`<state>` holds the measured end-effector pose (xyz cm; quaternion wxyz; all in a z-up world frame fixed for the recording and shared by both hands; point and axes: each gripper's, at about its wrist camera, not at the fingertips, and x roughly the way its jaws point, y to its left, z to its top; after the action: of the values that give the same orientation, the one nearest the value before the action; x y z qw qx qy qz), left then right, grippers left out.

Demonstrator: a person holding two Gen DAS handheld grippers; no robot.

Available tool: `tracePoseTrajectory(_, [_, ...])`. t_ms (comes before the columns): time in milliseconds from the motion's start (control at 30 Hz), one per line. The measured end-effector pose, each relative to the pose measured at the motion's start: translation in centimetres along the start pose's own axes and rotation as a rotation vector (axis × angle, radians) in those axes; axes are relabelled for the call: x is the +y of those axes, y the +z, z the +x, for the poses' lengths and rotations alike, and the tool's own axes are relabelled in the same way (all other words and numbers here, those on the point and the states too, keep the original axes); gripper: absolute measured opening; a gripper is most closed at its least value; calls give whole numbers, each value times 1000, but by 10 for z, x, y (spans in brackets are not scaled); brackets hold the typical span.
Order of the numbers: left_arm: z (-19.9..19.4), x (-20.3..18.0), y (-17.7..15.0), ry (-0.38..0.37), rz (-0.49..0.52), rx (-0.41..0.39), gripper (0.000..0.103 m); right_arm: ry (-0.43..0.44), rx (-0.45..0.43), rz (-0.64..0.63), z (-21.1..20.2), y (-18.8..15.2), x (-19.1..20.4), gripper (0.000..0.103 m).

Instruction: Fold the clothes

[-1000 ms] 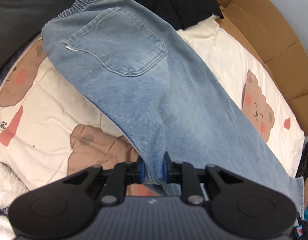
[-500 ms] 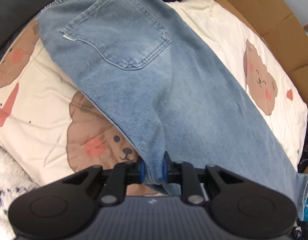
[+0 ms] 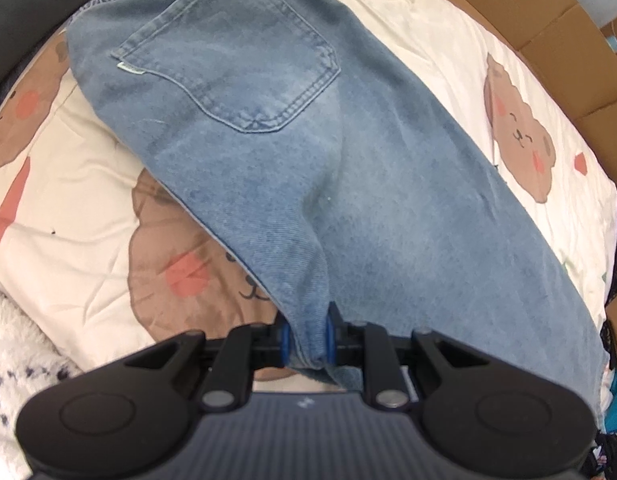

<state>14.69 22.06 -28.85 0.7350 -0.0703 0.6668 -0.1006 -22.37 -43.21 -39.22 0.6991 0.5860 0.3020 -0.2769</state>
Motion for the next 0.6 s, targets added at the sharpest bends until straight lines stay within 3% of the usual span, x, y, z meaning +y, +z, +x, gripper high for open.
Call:
tracePoseTrajectory(267, [4,-2,-14,-33,11,28,18,-26,-38,-10,-29,14,-3,6])
tracePoseTrajectory(600, [44,7,-26,-16,-42,62,19,-94,-40,23,-4,15,-28,6])
